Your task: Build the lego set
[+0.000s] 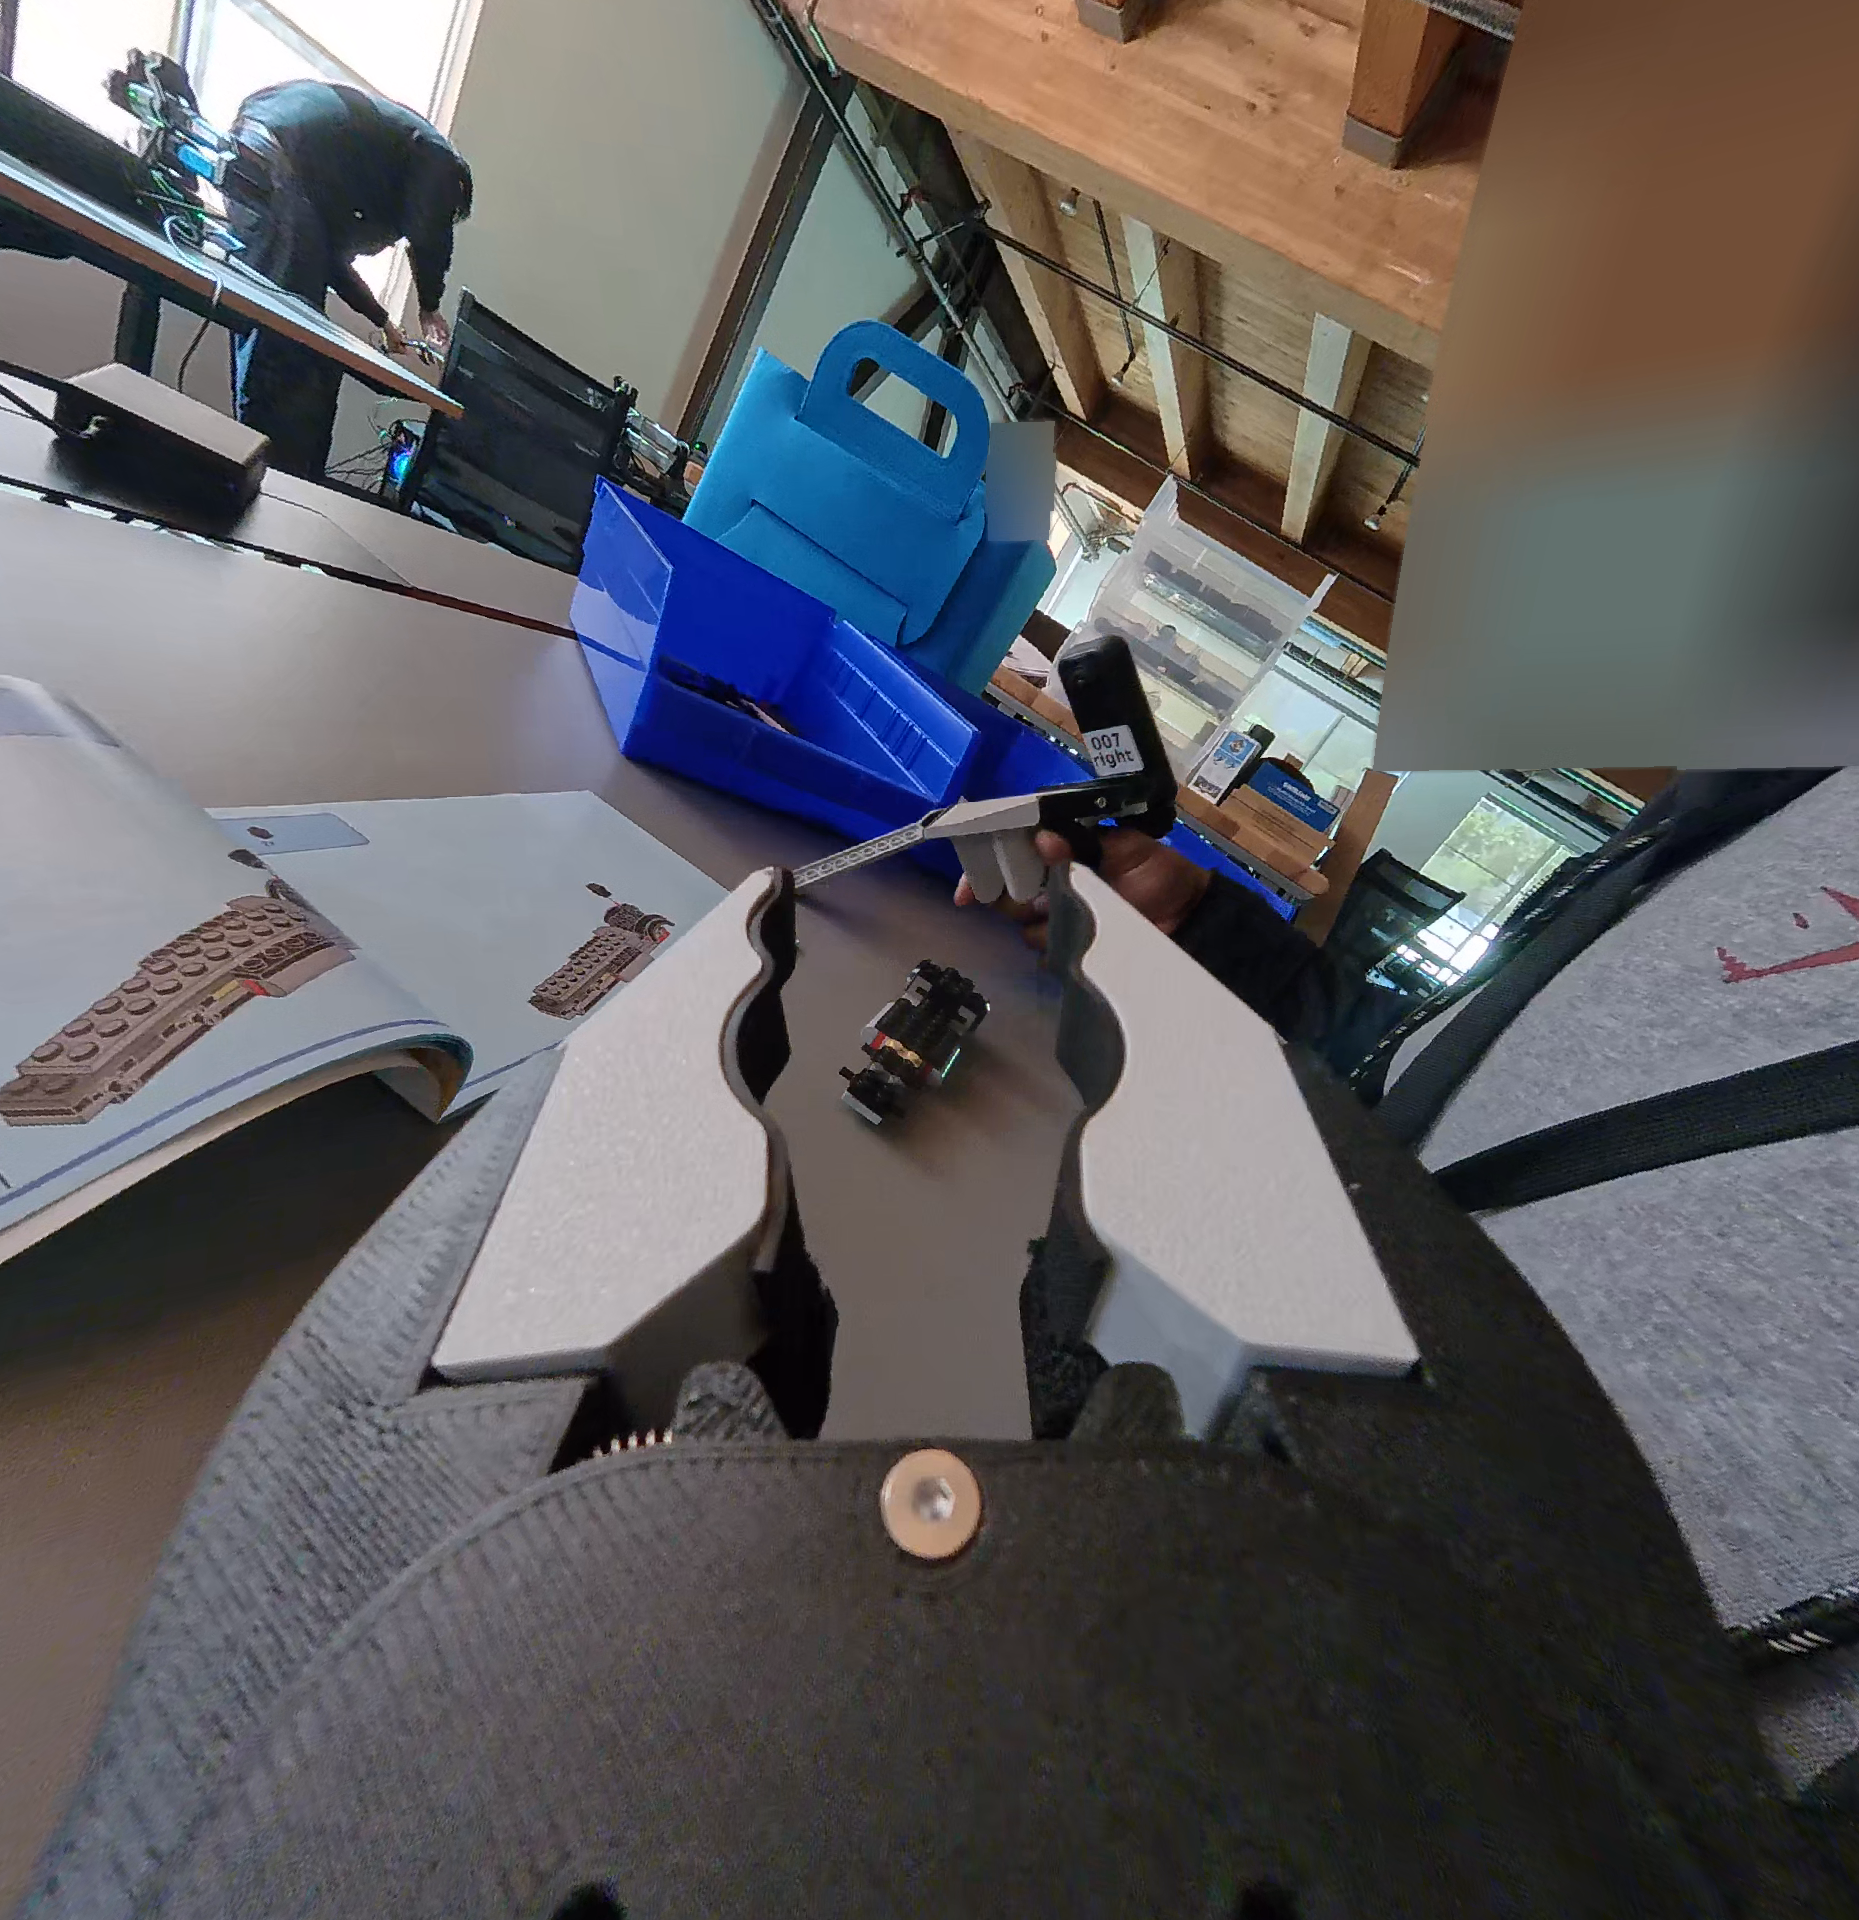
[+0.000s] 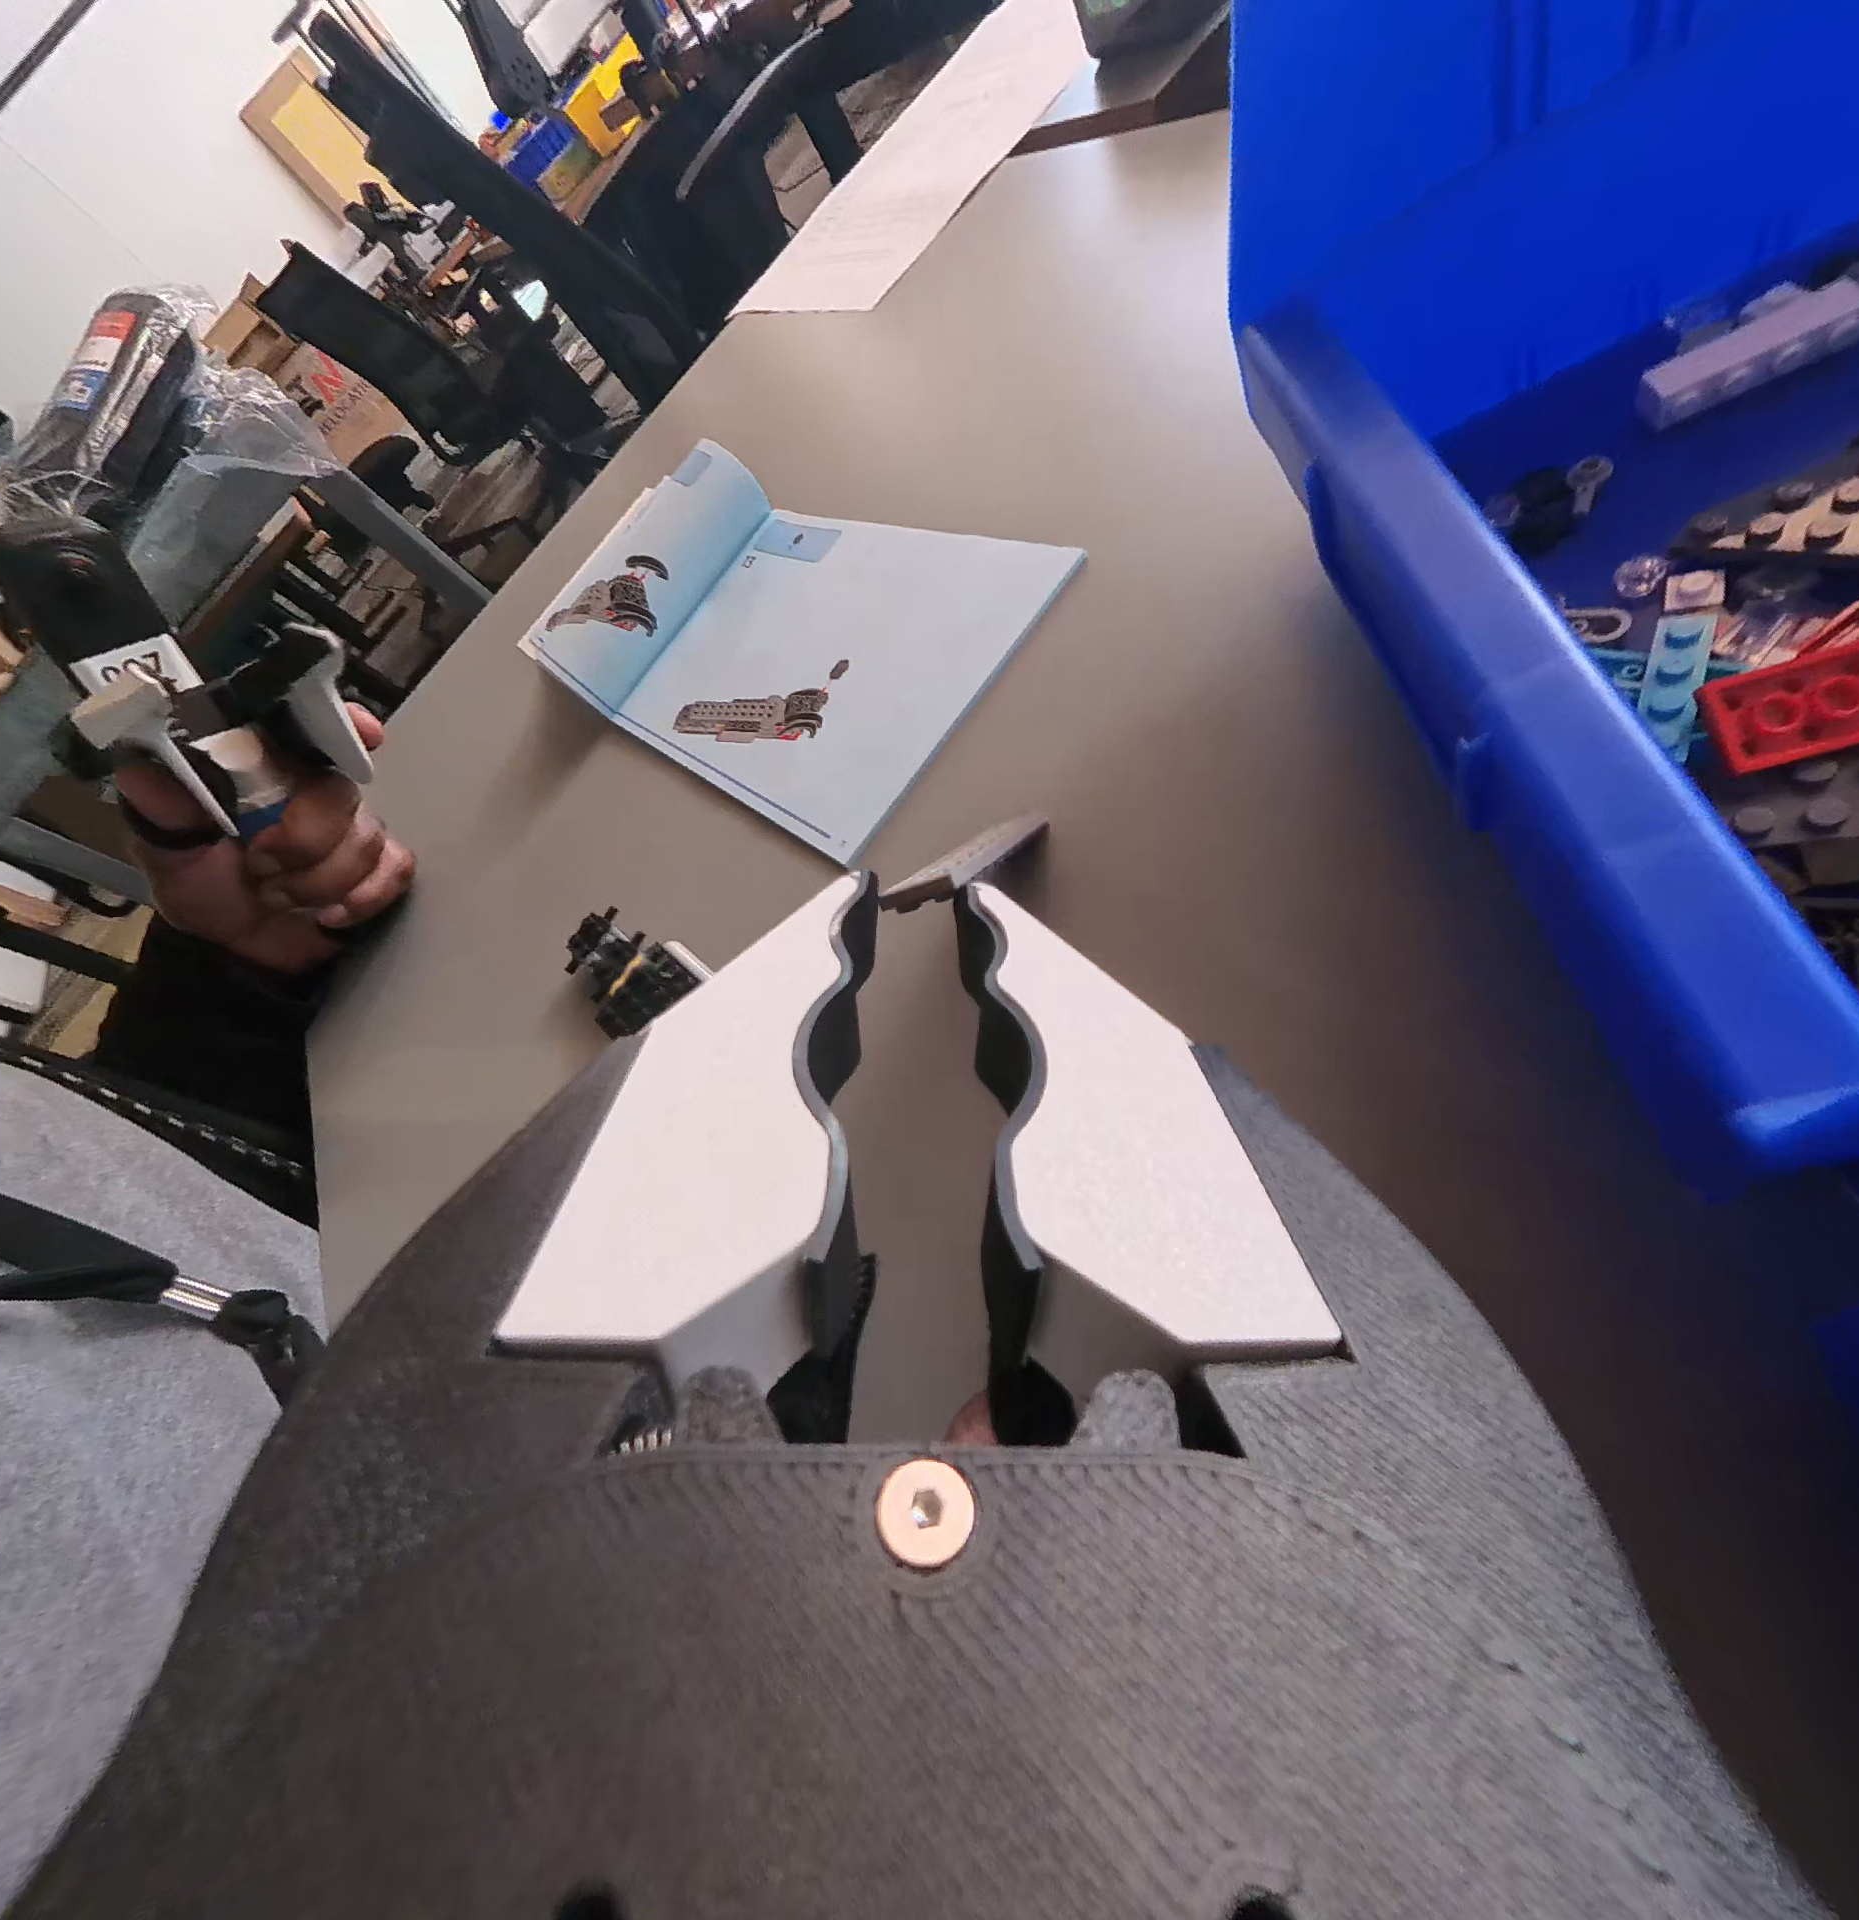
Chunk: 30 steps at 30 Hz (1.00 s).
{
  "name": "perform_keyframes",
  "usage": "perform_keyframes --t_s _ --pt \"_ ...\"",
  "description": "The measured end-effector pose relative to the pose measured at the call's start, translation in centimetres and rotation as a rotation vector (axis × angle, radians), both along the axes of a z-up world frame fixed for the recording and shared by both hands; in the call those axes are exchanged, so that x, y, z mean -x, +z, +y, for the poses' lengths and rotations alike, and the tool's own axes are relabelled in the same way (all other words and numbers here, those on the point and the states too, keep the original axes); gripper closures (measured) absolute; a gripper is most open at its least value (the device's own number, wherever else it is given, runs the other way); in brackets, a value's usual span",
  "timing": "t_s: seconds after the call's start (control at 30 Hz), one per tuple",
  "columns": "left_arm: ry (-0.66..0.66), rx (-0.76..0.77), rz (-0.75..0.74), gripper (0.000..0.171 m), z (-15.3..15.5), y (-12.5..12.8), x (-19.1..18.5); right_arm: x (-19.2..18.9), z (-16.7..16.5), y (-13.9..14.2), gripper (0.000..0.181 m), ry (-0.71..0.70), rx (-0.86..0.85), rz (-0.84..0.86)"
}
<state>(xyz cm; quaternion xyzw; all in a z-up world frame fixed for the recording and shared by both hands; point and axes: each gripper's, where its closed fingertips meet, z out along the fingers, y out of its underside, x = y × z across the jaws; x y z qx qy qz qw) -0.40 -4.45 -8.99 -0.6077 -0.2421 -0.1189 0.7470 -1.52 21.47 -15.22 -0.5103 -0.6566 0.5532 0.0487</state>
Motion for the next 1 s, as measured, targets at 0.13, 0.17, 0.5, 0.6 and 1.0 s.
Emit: perform_keyframes --t_s 0.13,0.17,0.5,0.6,1.0 --pt "0.004 -0.004 0.000 0.124 -0.1 0.0 0.1 0.1 0.2 -1.0 0.164 -0.001 0.007 -0.020" --pt "0.004 -0.004 0.000 0.124 -0.1 0.0 0.1 0.1 0.2 -1.2 0.164 0.000 0.015 -0.028" --pt "0.008 0.017 -0.010 0.124 0.1 -0.3 0.2 0.0 0.9 -0.7 0.164 -0.015 0.116 -0.023" --pt "0.016 0.025 -0.013 0.124 0.2 -0.4 0.3 0.0 0.9 -0.8 0.164 -0.013 0.116 -0.029" --pt "0.033 0.028 -0.013 0.124 0.1 -0.4 0.5 0.2 1.0 -1.8 0.138 -0.040 0.031 -0.077"
